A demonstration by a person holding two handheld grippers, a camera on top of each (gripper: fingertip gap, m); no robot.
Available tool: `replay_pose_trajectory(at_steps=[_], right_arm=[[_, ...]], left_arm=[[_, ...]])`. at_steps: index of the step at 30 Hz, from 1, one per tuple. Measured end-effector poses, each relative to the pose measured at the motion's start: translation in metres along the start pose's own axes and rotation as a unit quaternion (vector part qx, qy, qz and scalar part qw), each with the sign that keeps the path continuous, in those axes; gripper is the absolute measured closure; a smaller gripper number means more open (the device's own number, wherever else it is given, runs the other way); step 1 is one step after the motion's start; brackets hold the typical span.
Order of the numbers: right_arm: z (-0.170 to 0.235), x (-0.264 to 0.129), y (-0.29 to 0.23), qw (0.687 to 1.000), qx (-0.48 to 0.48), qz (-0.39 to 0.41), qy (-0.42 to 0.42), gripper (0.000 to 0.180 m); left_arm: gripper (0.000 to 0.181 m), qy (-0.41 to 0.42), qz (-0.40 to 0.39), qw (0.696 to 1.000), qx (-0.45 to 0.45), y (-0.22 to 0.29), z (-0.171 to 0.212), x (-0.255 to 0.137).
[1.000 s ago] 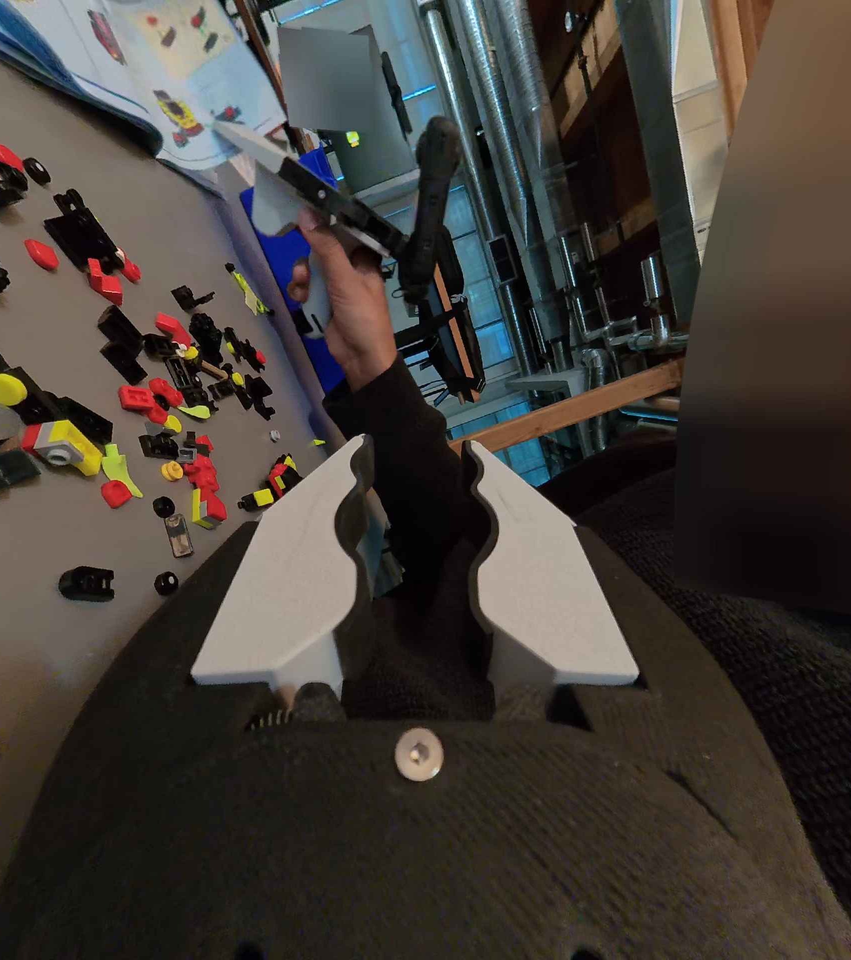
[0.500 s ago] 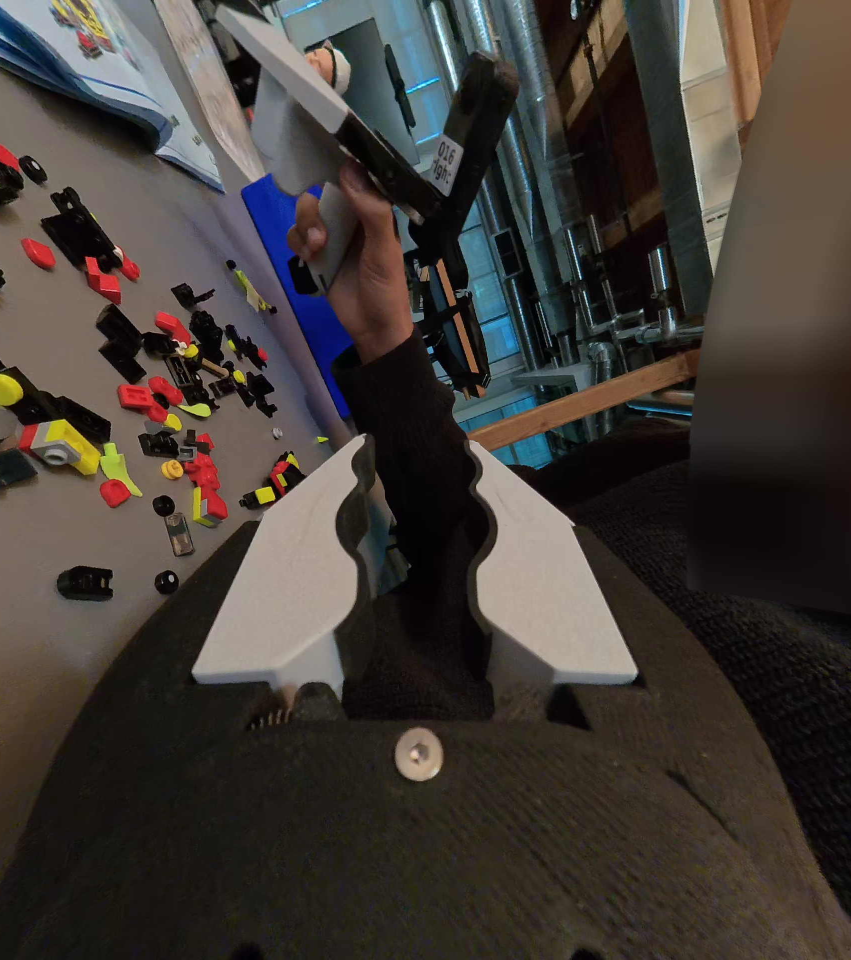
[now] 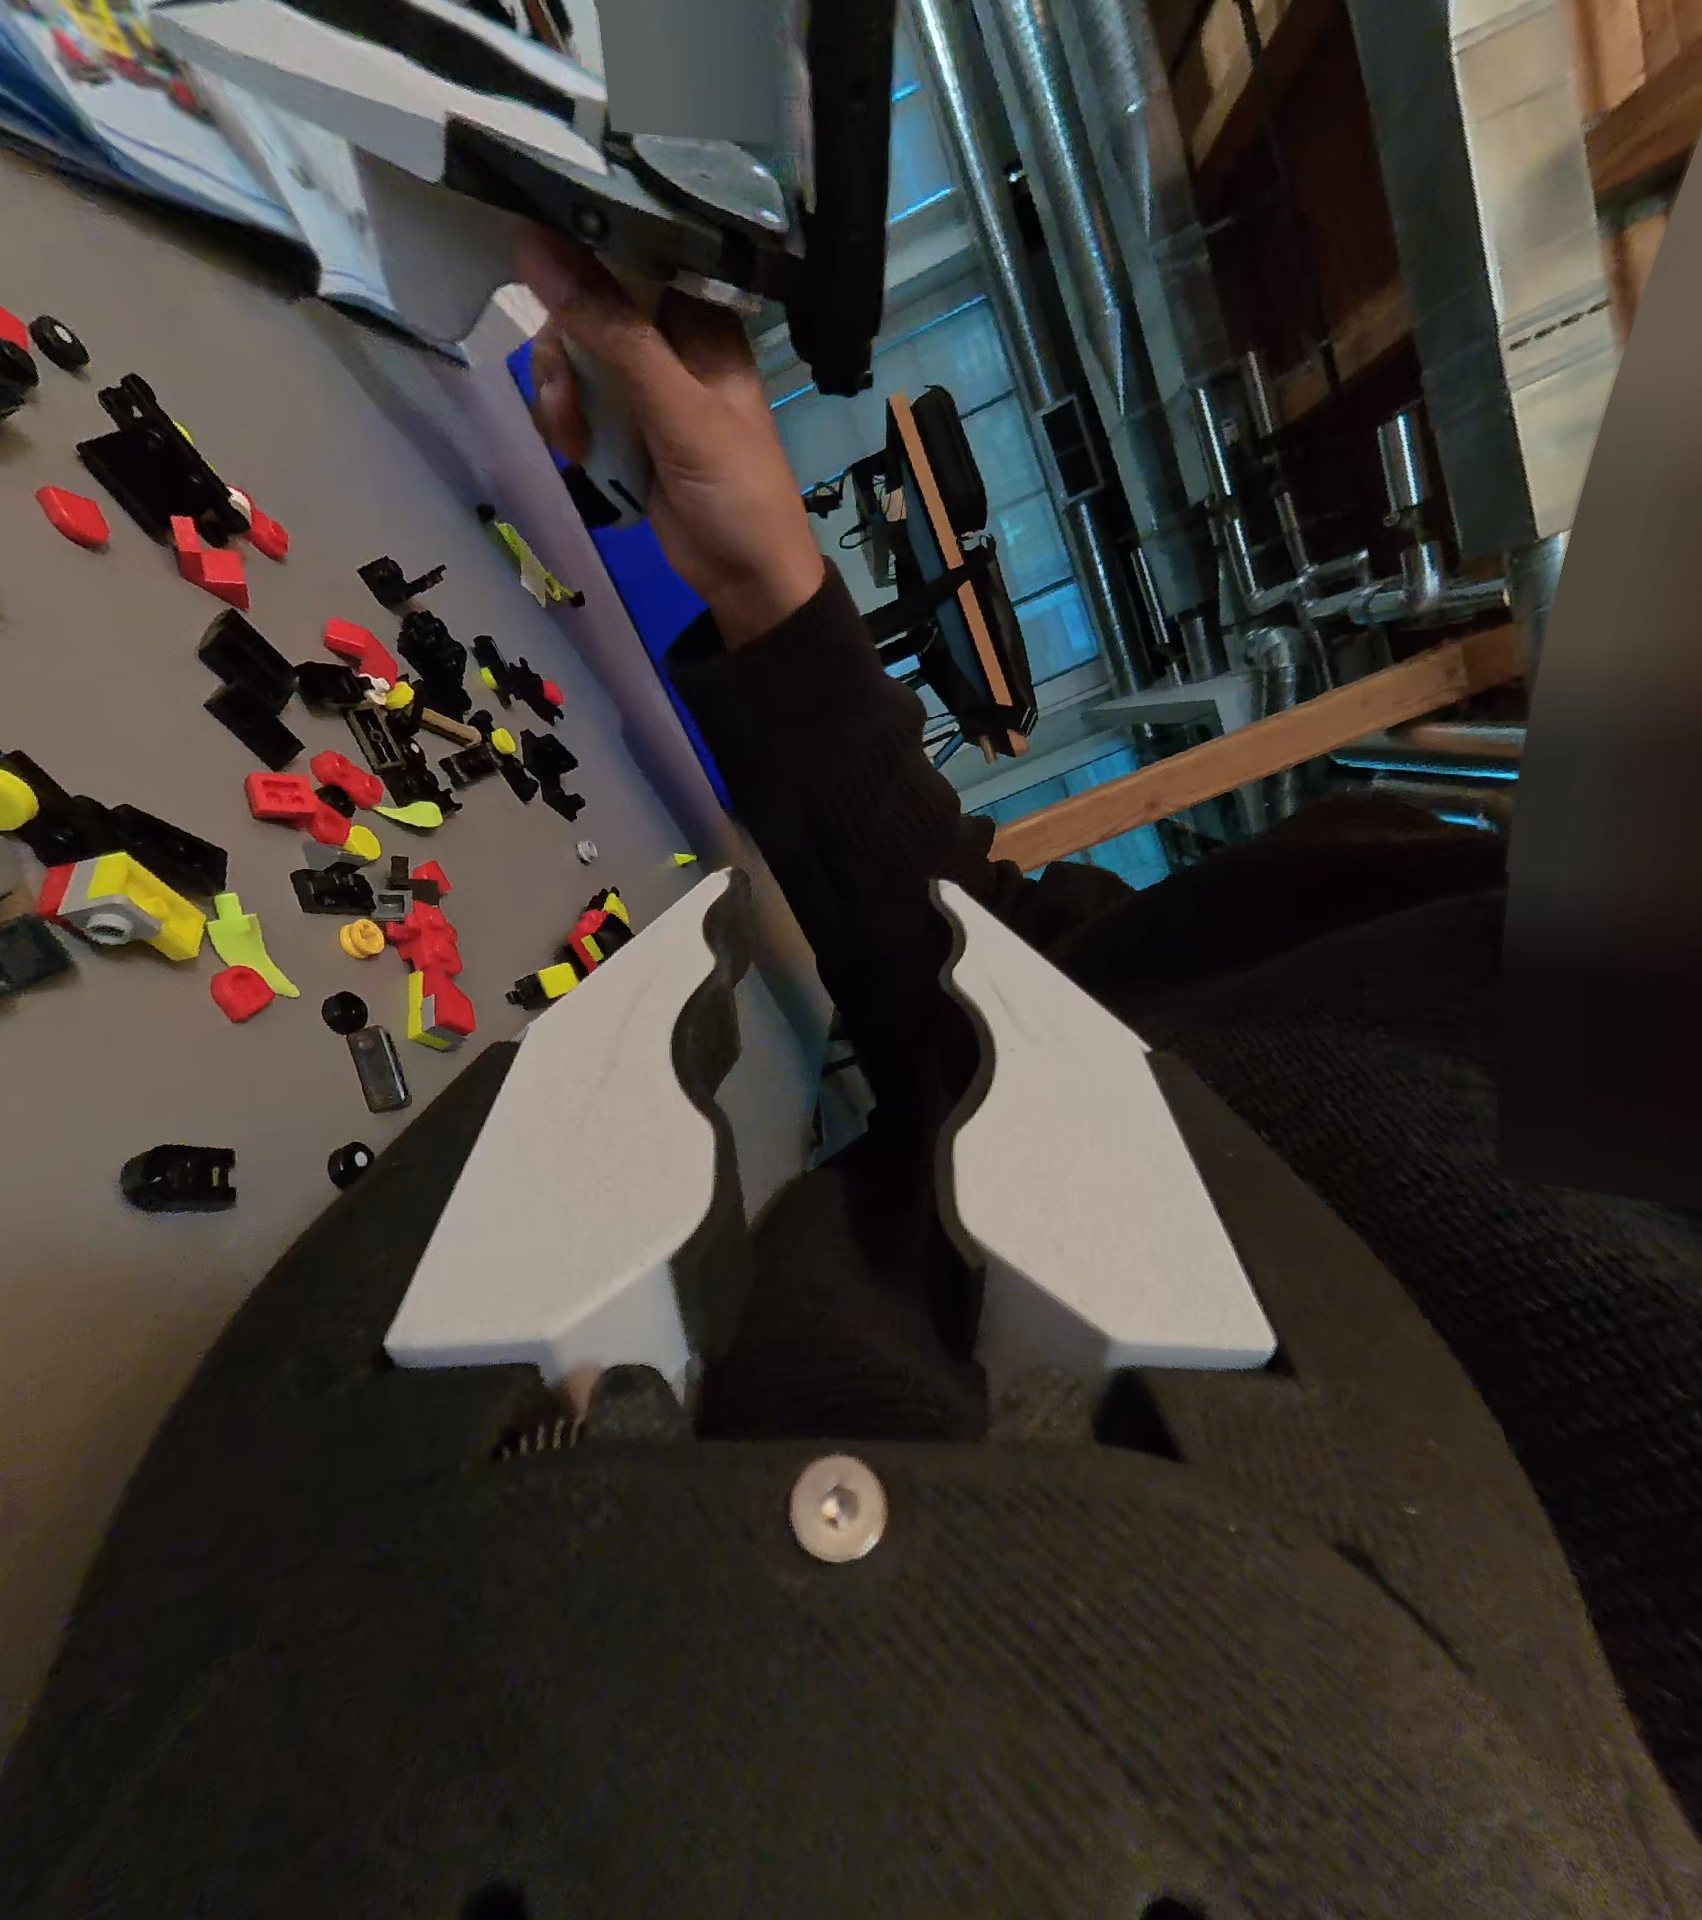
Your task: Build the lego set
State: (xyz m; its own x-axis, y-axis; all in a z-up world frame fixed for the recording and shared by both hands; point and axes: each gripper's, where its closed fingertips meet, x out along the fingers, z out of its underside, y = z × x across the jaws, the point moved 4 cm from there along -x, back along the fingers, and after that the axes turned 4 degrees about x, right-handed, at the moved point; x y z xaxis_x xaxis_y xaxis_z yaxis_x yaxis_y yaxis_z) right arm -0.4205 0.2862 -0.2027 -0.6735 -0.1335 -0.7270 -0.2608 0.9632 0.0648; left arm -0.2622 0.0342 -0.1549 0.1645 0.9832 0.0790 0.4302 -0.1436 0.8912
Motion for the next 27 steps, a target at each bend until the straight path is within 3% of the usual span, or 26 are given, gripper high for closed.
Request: replay_pose_trajectory(at_steps=[8,11,15,20,27], right_arm=[[-0.008,-0.086,-0.014,0.993,0.014,-0.045,0.105,0.105],[0.018,-0.129,-0.027,0.988,0.015,-0.069,0.140,0.107],[0.079,-0.175,-0.046,0.981,0.031,-0.100,0.162,0.128],[0.151,-0.203,-0.083,0.977,0.019,-0.185,0.109,0.144],[0.187,-0.189,-0.116,0.976,-0.087,-0.197,-0.011,0.148]], left_arm=[[0.151,-0.023,-0.039,0.996,0.080,0.006,0.003,0.004],[0.149,-0.038,-0.061,0.990,0.121,0.009,0.007,0.005],[0.150,-0.058,-0.092,0.979,0.173,0.009,0.010,0.010],[0.157,-0.055,-0.134,0.969,0.202,0.007,0.008,0.011],[0.156,-0.096,-0.139,0.961,0.220,0.001,0.013,0.025]])
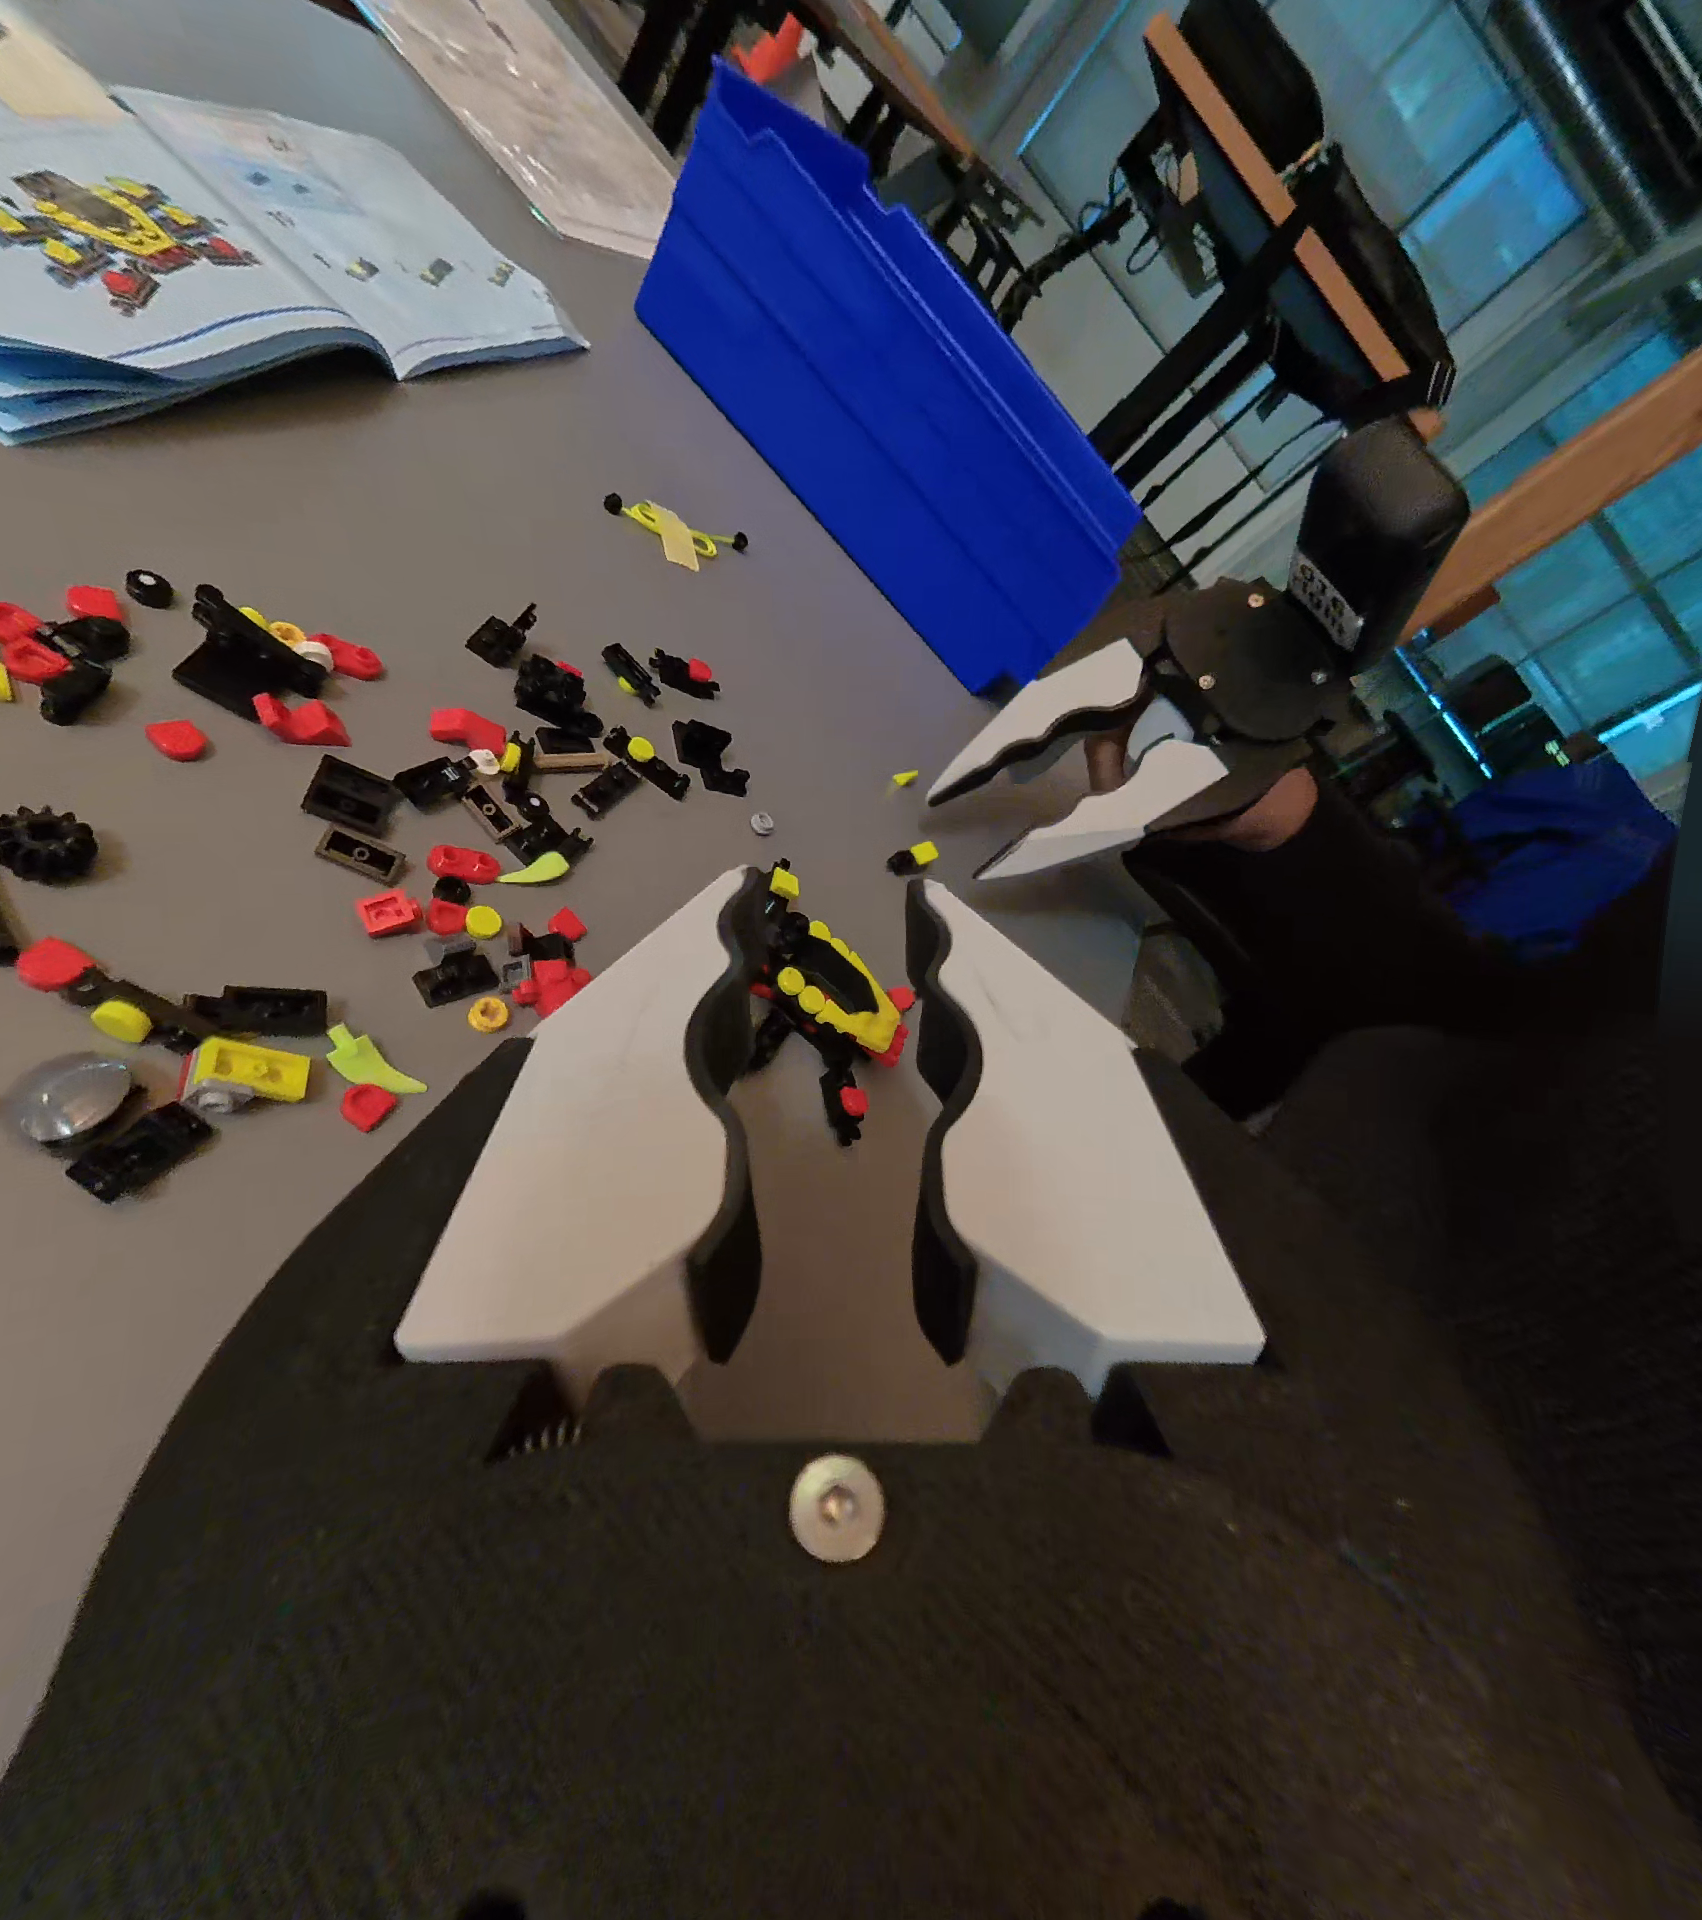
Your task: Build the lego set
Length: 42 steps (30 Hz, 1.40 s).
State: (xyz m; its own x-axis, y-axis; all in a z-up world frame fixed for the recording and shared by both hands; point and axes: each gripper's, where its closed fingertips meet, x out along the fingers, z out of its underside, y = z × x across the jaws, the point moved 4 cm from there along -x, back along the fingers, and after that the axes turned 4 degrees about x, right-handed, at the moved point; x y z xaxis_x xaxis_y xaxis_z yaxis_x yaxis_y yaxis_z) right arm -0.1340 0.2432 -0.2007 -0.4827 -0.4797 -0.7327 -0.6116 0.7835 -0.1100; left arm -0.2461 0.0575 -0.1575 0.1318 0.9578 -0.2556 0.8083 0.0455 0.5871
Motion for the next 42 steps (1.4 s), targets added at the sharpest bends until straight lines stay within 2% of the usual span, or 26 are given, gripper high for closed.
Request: replay_pose_trajectory(at_steps=[2,7,11,15,17,24,33,38,42], right_arm=[[0.006,0.003,0.001,1.000,-0.003,0.016,-0.017,0.147],[0.002,0.005,-0.002,0.999,0.030,0.000,0.009,0.151],[0.007,0.012,-0.001,1.000,0.024,0.007,-0.012,0.149],[0.010,0.015,0.001,0.999,0.025,0.005,-0.025,0.160],[0.010,0.016,0.001,0.999,0.026,0.000,-0.026,0.172],[0.004,0.019,-0.001,0.999,0.025,-0.018,-0.020,0.173],[-0.019,0.005,0.005,0.989,0.100,-0.075,0.075,0.173],[-0.037,-0.013,0.005,0.960,0.164,-0.154,0.169,0.174],[-0.042,-0.025,0.010,0.939,0.198,-0.181,0.214,0.174]], left_arm=[[0.156,-0.004,0.004,1.000,-0.003,-0.002,-0.001,0.002],[0.156,-0.008,0.020,0.999,-0.025,-0.005,-0.001,0.004],[0.156,-0.011,0.028,0.999,-0.033,-0.004,0.000,0.004],[0.155,-0.021,0.034,0.999,-0.037,-0.001,0.005,0.006],[0.155,-0.025,0.037,0.998,-0.040,0.001,0.007,0.007],[0.154,-0.029,0.037,0.998,-0.045,0.002,0.011,0.006],[0.153,-0.029,0.040,0.998,-0.050,0.005,0.014,0.004],[0.153,-0.029,0.042,0.997,-0.053,0.005,0.014,0.005],[0.152,-0.032,0.043,0.997,-0.054,0.005,0.015,0.006]])
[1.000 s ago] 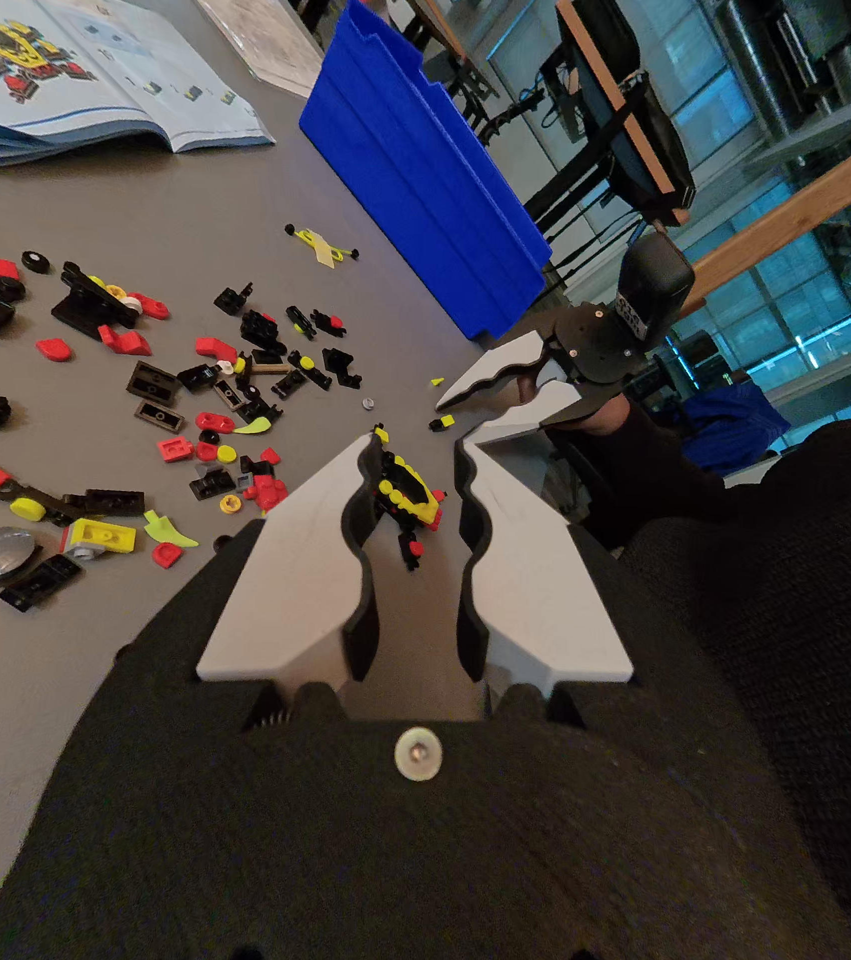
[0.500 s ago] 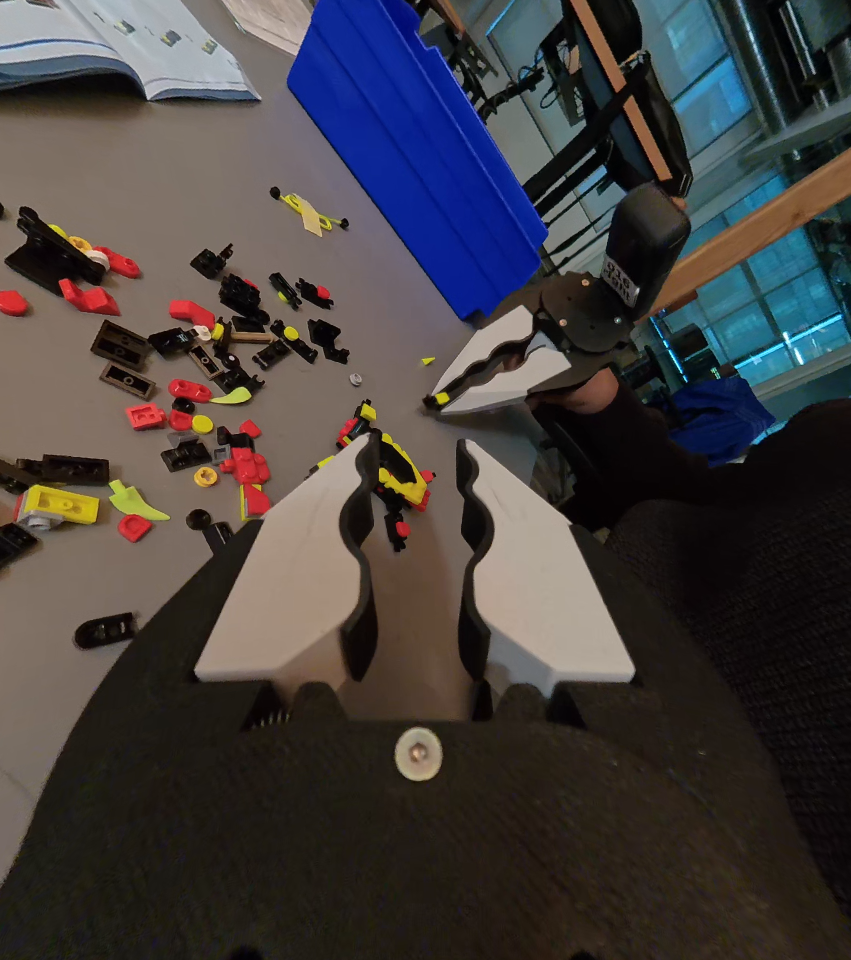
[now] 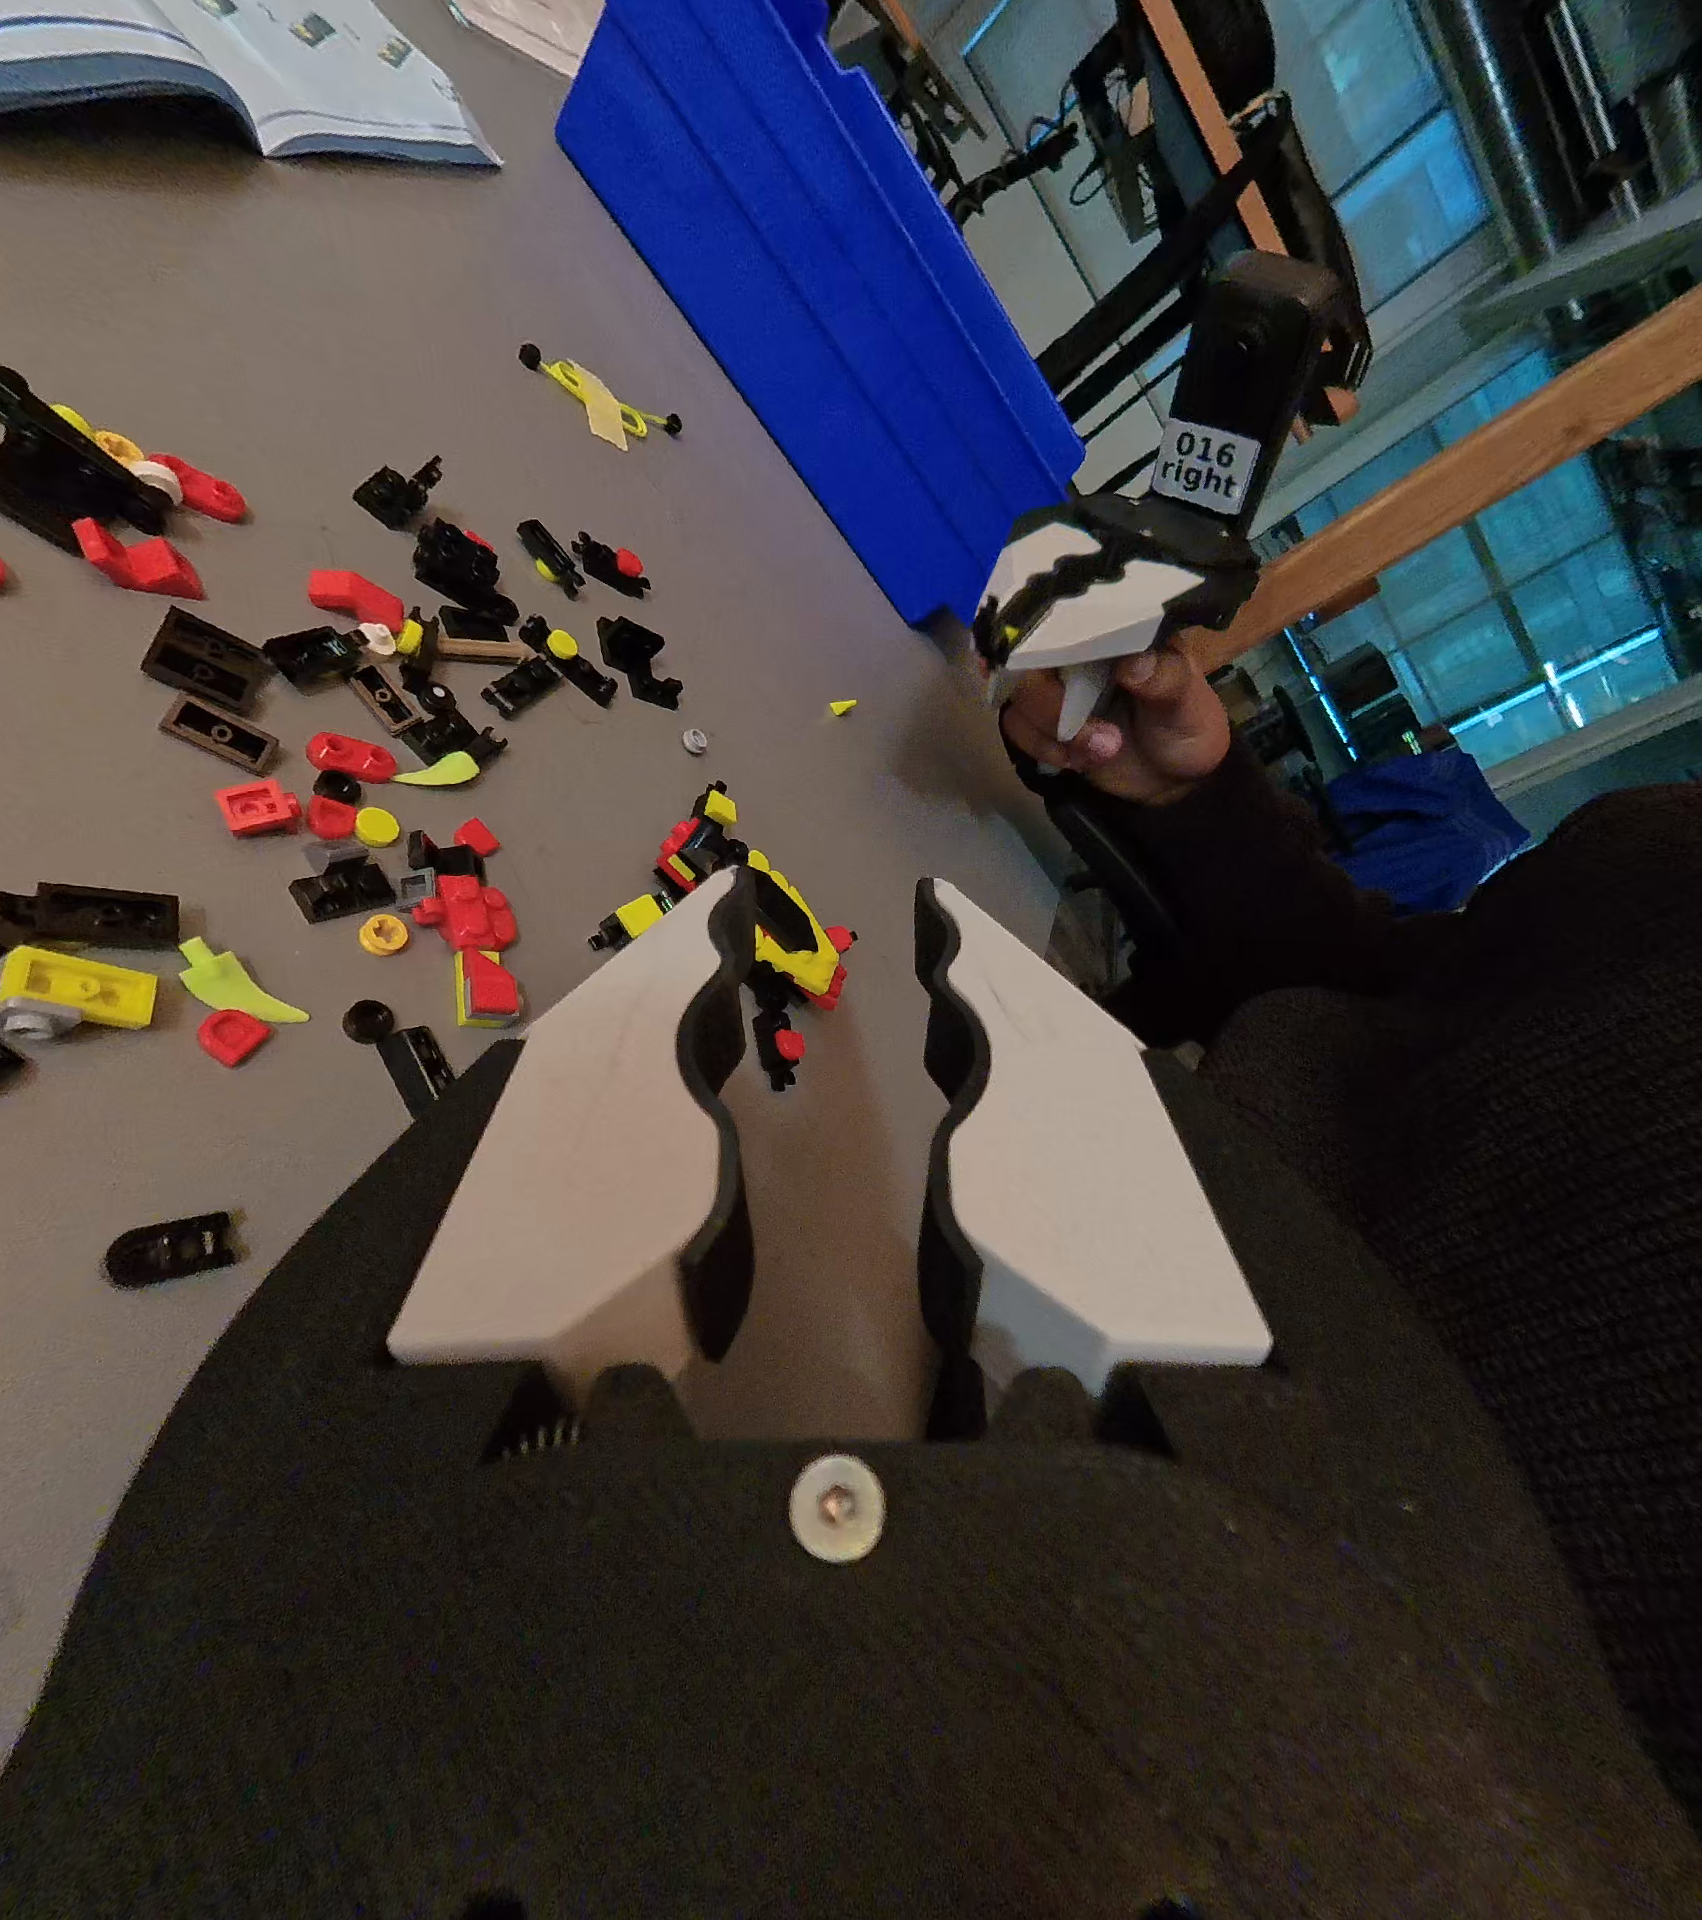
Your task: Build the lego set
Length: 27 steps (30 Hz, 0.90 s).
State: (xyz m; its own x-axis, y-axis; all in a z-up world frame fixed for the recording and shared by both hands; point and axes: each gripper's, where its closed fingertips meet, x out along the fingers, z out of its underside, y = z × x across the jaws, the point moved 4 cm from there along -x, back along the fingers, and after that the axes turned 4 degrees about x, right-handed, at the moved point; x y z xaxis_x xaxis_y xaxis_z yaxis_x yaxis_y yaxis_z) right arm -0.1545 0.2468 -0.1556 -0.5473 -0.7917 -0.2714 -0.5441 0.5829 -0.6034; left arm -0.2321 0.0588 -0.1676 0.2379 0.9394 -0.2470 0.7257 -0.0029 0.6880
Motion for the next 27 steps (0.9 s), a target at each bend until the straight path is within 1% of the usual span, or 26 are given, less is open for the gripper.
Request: replay_pose_trajectory(at_steps=[4,10,27], right_arm=[[-0.007,-0.005,-0.003,0.999,0.019,-0.023,0.030,0.174],[-0.012,-0.008,-0.006,0.997,0.035,-0.047,0.054,0.174],[-0.014,-0.010,-0.006,0.995,0.048,-0.062,0.065,0.174]], left_arm=[[0.152,-0.002,0.001,1.000,-0.001,0.000,0.001,0.001],[0.152,-0.003,0.002,1.000,-0.002,0.000,0.001,0.001],[0.152,-0.007,0.004,1.000,-0.003,0.001,0.003,0.002]])
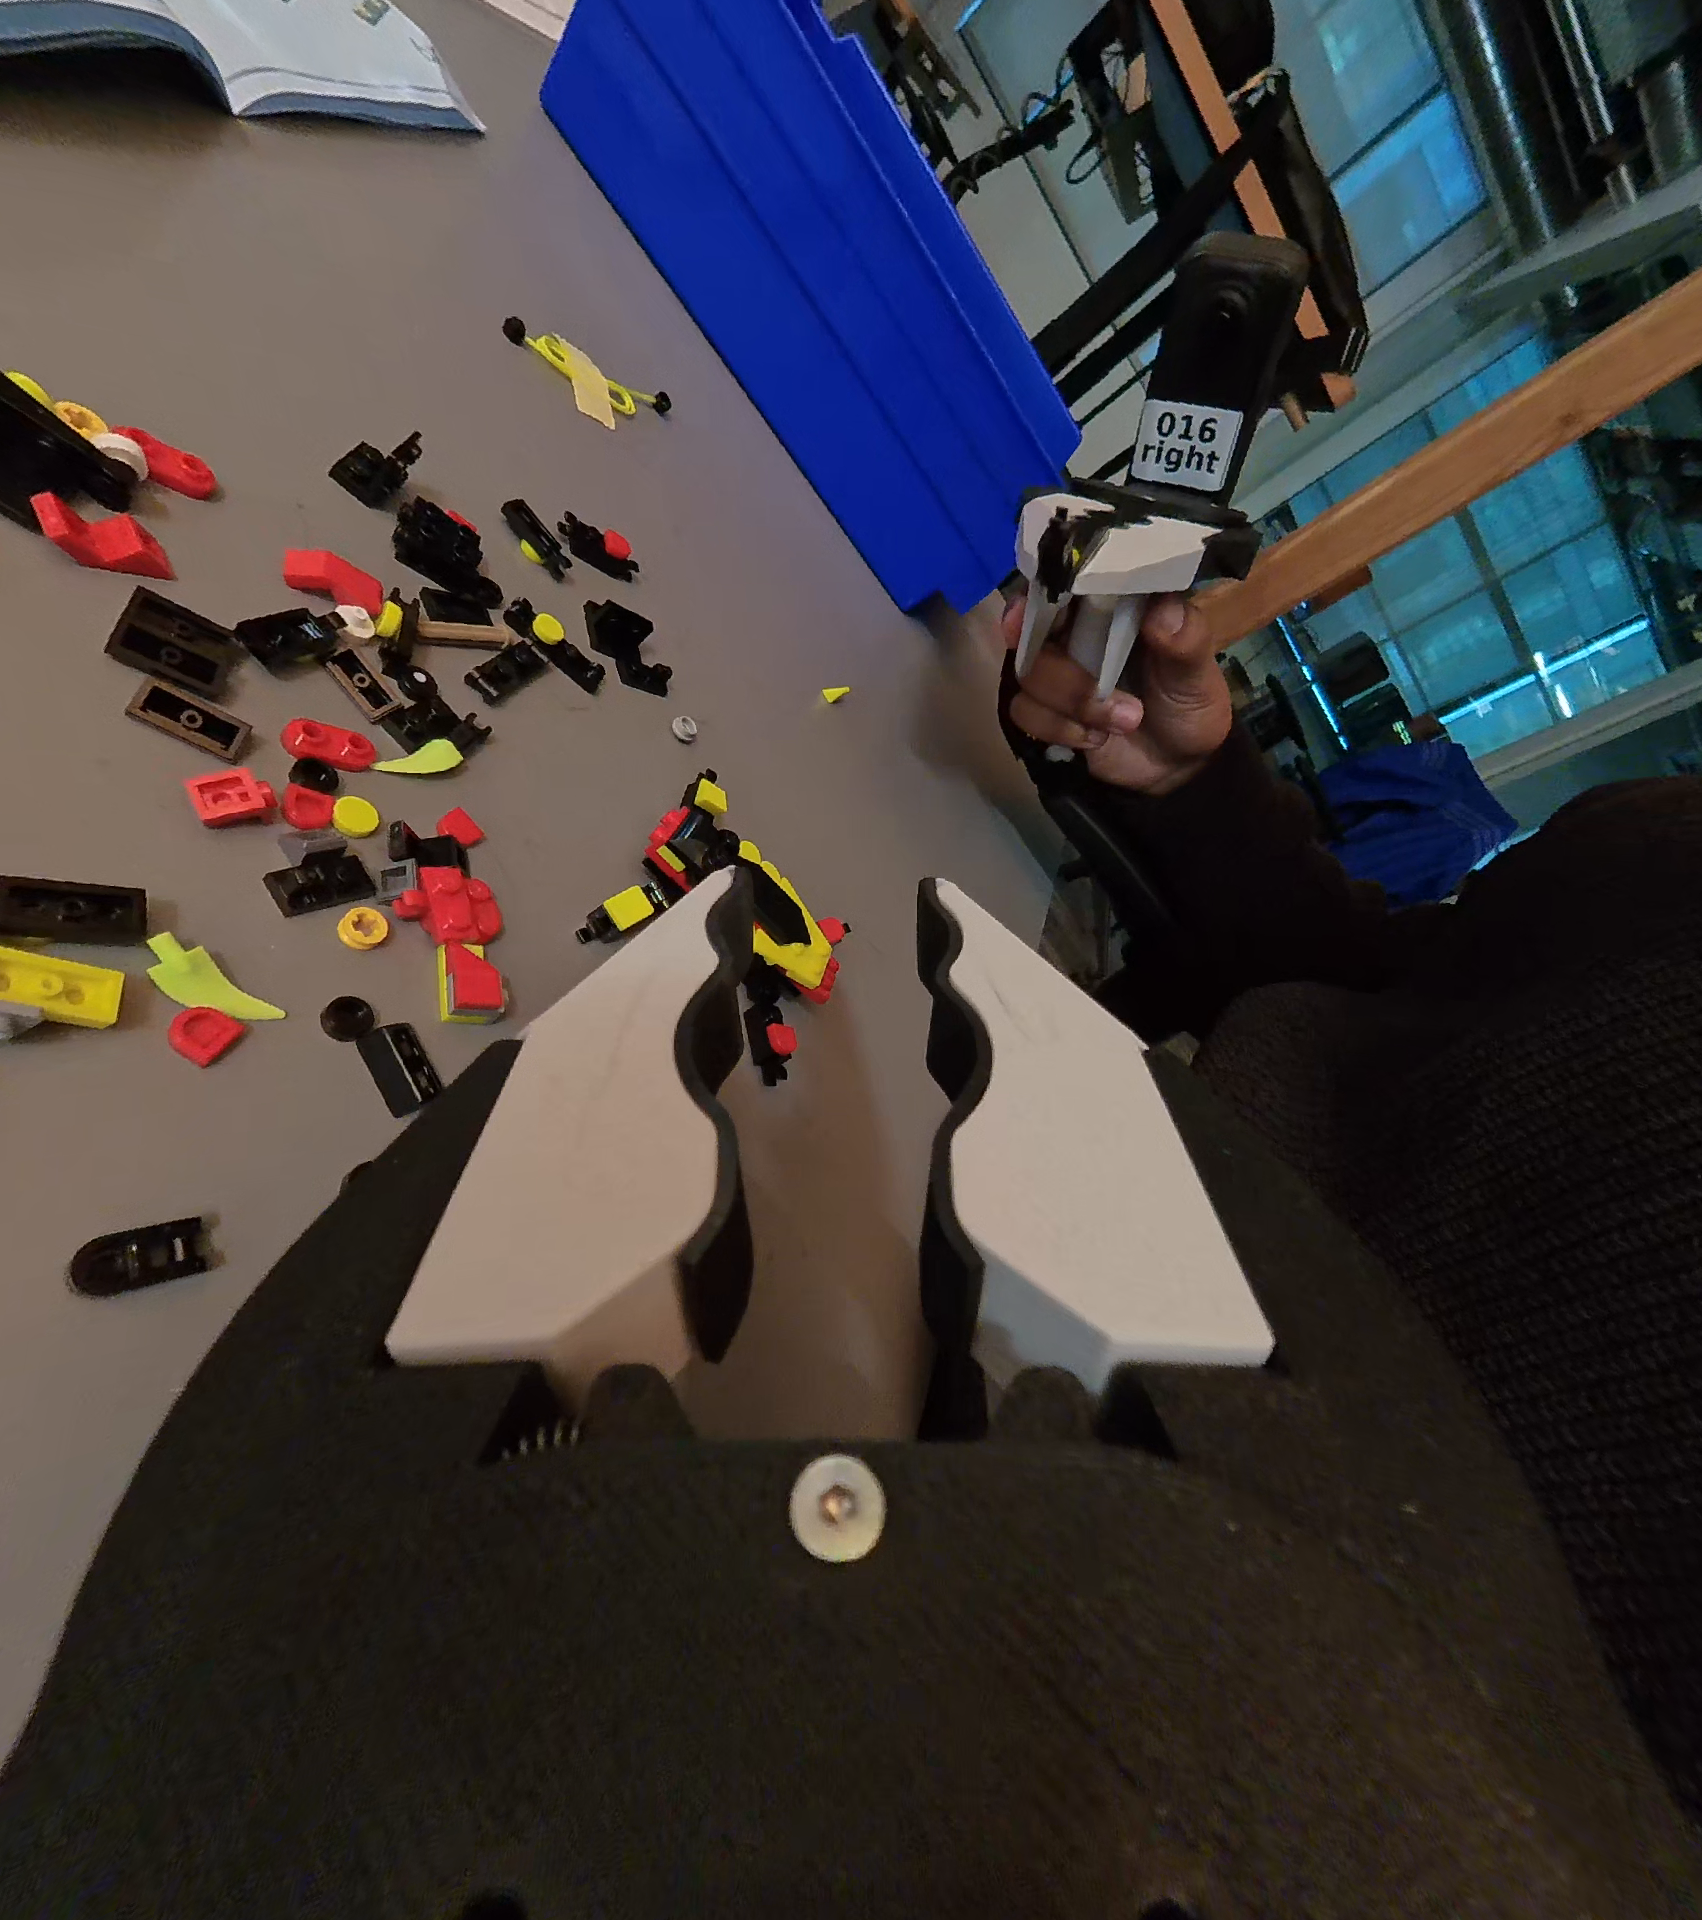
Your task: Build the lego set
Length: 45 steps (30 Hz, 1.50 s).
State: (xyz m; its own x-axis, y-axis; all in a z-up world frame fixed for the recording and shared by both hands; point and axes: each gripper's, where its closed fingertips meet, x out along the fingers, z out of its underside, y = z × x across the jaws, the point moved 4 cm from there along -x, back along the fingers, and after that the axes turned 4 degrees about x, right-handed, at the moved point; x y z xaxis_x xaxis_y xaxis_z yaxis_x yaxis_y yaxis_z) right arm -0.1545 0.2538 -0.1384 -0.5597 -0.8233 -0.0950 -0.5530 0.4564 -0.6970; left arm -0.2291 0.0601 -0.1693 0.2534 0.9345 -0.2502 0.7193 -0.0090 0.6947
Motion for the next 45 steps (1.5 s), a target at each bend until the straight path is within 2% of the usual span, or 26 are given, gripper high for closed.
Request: replay_pose_trajectory(at_steps=[10,13,16,19,25,28,32,38,45], right_arm=[[-0.001,0.006,-0.005,1.000,-0.002,-0.006,0.006,0.174],[0.002,0.021,-0.016,1.000,-0.005,-0.022,0.000,0.174],[0.016,0.043,-0.027,0.998,-0.037,-0.025,-0.040,0.174],[0.021,0.054,-0.028,0.993,-0.101,0.019,-0.055,0.173],[0.027,0.048,-0.013,0.970,-0.190,0.102,-0.109,0.174],[0.030,0.053,-0.023,0.970,-0.203,0.071,-0.113,0.174],[0.039,0.064,-0.035,0.974,-0.188,0.041,-0.123,0.173],[0.043,0.069,-0.045,0.980,-0.165,0.007,-0.116,0.173],[0.037,0.065,-0.044,0.987,-0.134,-0.007,-0.092,0.173]], left_arm=[[0.151,0.001,0.010,1.000,-0.001,0.002,0.000,0.001],[0.147,0.004,0.034,0.999,0.000,0.010,0.000,0.007],[0.149,0.008,0.057,0.998,-0.005,0.019,0.000,0.017],[0.149,0.001,0.071,0.997,0.005,0.027,0.003,0.027],[0.148,-0.014,0.062,0.996,0.058,0.032,0.005,0.037],[0.148,-0.013,0.085,0.994,0.068,0.039,0.003,0.045],[0.148,0.009,0.162,0.986,0.030,0.057,0.001,0.056],[0.157,-0.002,0.156,0.986,0.061,0.061,0.005,0.058],[0.166,0.005,0.160,0.986,0.052,0.057,0.001,0.049]])
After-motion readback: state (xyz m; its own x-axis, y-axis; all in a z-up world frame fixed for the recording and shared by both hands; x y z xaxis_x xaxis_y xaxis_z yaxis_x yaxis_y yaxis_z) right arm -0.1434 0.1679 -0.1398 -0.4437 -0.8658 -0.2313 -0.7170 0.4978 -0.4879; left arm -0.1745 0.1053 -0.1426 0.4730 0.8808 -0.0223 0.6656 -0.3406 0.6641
